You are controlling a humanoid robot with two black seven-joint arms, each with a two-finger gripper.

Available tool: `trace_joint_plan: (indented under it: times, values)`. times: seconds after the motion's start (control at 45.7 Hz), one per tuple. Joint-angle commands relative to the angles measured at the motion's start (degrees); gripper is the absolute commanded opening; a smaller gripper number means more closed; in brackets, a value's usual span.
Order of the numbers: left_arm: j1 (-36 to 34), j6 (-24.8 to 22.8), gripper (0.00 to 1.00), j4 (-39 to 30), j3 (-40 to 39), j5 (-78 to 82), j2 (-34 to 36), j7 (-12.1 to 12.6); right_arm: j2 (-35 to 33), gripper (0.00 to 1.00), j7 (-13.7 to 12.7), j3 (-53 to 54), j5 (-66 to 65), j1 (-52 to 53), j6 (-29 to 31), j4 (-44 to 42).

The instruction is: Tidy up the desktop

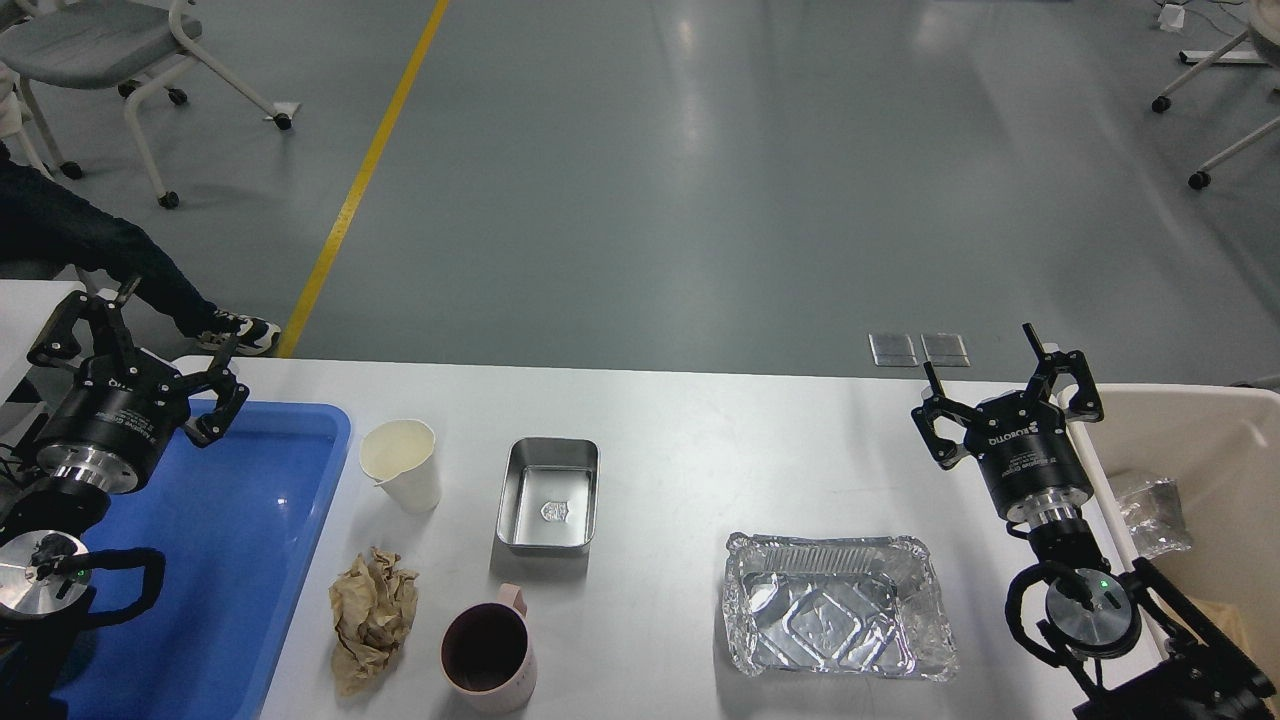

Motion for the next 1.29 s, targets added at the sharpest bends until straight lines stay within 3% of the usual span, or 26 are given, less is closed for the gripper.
trace_joint_plan:
  times: [0.0,0.175,0.481,0.7,0.94,1.268]
  values:
    - [2.36,2.51,0.96,-4.53,1.11,5.22,2.39,0.31,-0.04,1.00,-0.03,0.00,-0.45,0.02,0.00,0.00]
    - [5.26,3.12,0.96,-5.49,5.23,6.64,9.68,0.58,-0.13,1.00,0.05,0.00,-0.54,-0.07,0.00,-0.08]
    - [6.41,6.29,0.96,-8.57,19.21,6.64,29.72,0.40,-0.13,1.00,-0.03,-0.09,-0.80,0.28,0.00,-0.44]
    - [6.59,6.38,0.96,-14.81,25.80,6.81,42.99,0.40,-0.13,1.00,-0.03,-0.09,-2.30,0.10,0.00,-0.52]
    - [6.76,6.29,0.96,-21.31,33.36,7.78,52.13,0.31,0.05,1.00,-0.03,-0.26,-2.39,0.28,-0.18,-0.44]
    - [6.50,5.76,0.96,-25.36,33.28,13.93,58.90,0.31,0.05,1.00,-0.03,-0.53,-3.44,0.54,-0.44,-0.35]
